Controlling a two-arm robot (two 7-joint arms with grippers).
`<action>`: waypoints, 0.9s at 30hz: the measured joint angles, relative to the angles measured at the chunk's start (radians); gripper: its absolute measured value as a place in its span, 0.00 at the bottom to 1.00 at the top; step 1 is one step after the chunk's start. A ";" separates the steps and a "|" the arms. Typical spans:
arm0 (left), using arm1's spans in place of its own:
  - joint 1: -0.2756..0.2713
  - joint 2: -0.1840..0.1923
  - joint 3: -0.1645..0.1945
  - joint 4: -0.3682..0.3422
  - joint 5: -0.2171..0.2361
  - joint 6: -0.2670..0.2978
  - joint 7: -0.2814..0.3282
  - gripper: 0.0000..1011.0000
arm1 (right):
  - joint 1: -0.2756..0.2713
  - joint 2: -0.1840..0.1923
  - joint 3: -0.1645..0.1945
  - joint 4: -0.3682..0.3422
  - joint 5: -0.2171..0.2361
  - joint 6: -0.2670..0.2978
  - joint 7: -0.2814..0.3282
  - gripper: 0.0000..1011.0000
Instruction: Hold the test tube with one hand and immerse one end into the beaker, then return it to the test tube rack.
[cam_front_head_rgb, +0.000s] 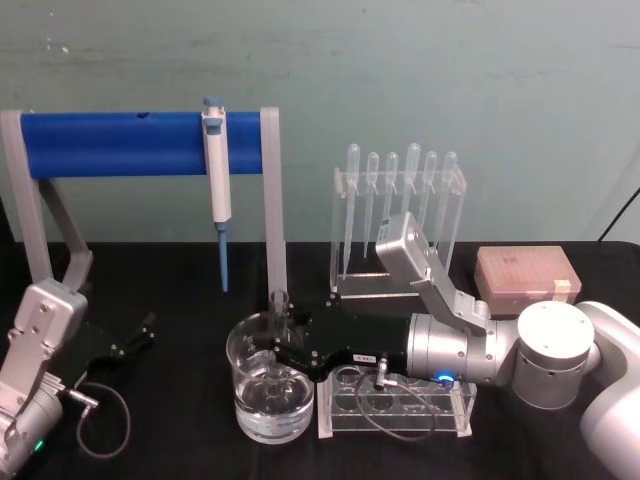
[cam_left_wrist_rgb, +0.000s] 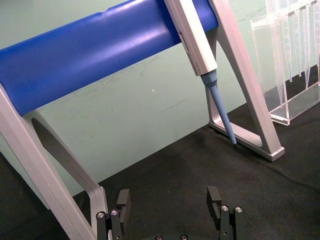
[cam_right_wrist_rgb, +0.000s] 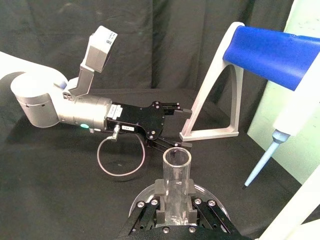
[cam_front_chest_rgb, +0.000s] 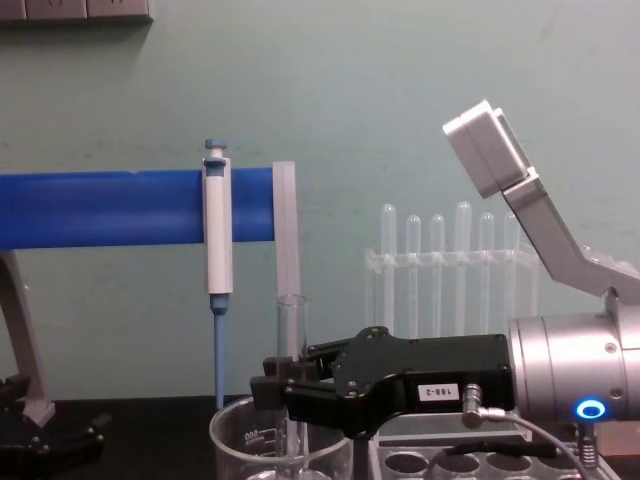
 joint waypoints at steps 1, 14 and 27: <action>0.000 0.000 0.000 0.000 0.000 0.000 0.000 0.99 | 0.000 0.000 0.000 0.000 0.000 0.000 0.000 0.22; 0.000 0.000 0.000 0.000 0.000 0.000 0.000 0.99 | 0.000 0.000 0.000 0.000 0.000 0.000 0.000 0.22; 0.000 0.000 0.000 0.000 0.000 0.000 0.000 0.99 | 0.000 0.000 0.000 0.000 0.000 0.000 0.000 0.22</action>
